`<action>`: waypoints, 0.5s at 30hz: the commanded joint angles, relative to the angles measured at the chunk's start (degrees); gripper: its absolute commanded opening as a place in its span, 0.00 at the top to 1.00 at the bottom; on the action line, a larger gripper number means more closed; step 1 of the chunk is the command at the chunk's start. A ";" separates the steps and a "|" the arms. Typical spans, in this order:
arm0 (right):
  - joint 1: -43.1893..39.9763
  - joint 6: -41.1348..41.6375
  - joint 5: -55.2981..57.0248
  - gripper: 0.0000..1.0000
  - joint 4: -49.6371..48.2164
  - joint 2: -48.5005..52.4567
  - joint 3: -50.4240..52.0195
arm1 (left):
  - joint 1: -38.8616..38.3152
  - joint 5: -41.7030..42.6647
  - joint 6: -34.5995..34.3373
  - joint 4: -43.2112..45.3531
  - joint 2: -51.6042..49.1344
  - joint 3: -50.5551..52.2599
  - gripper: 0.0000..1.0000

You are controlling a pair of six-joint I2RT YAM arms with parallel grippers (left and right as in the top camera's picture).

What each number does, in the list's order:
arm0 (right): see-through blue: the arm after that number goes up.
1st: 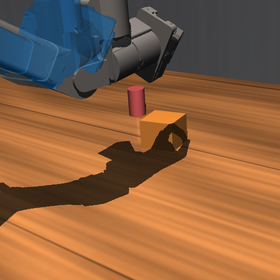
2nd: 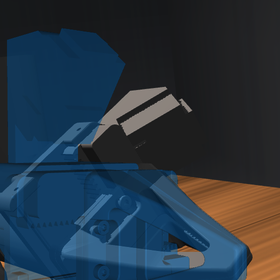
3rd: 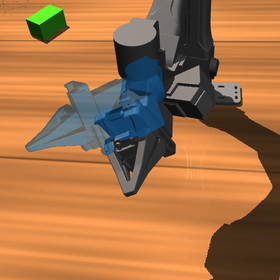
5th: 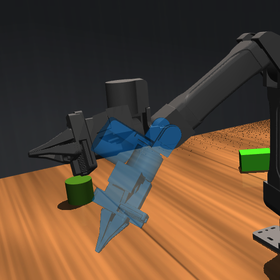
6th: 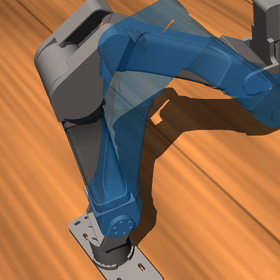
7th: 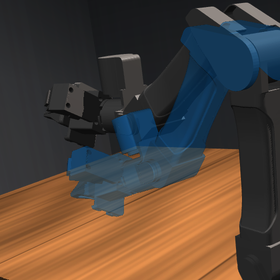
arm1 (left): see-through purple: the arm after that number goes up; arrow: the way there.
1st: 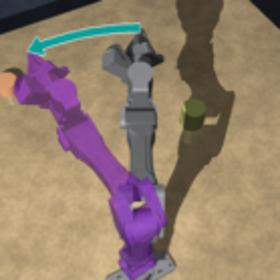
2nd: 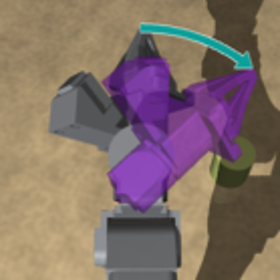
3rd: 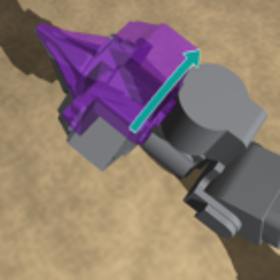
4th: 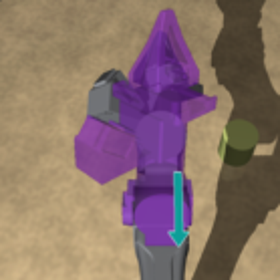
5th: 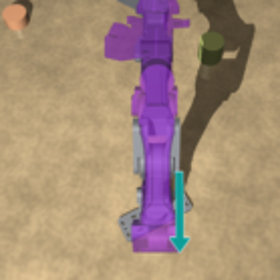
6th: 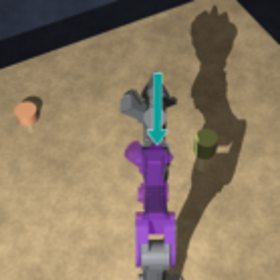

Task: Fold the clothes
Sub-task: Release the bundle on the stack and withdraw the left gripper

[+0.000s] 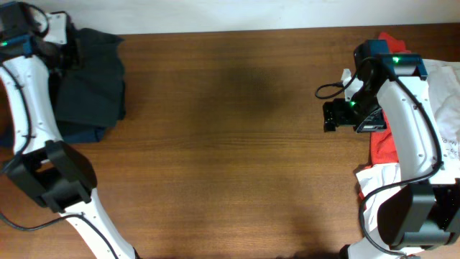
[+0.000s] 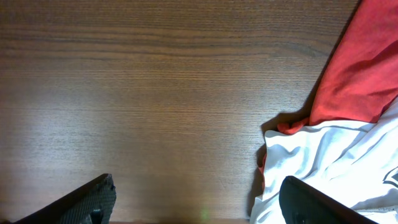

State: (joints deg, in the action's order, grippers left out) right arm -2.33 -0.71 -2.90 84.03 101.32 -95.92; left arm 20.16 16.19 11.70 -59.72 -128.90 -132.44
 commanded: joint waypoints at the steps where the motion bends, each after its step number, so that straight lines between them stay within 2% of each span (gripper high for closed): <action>1: -0.37 -0.57 -0.33 0.12 0.44 -0.79 -0.96 | 3.58 -1.95 -0.50 0.83 -1.99 -0.68 0.99; 4: -0.37 -0.57 -0.33 0.12 0.66 -0.79 -0.96 | 6.49 -2.54 -0.50 2.12 -2.67 -0.68 0.94; 5: -0.37 -0.55 -0.33 0.12 0.66 -0.79 -0.96 | 7.10 -2.51 -0.50 2.51 -2.67 -0.68 0.84; 6: -0.37 -0.57 -0.33 0.12 0.66 -0.79 -0.96 | 7.67 -2.51 -0.50 2.78 -2.67 -0.68 0.53; 7: -0.37 -0.57 -0.33 0.12 0.66 -0.79 -0.96 | 8.22 -2.54 -0.50 3.02 -2.67 -0.68 0.01; 12: -0.37 -0.57 -0.31 0.11 0.66 -0.79 -0.96 | 9.90 -2.47 -0.57 3.06 -2.67 -0.68 0.01; 15: -0.37 -0.59 -0.33 0.05 0.61 -0.72 -0.96 | 8.57 -0.26 -0.52 2.89 -2.67 -0.68 0.01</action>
State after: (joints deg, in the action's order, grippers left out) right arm -2.33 -0.99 -2.90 84.44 101.32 -95.92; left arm 30.04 14.09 11.11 -56.90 -131.48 -132.44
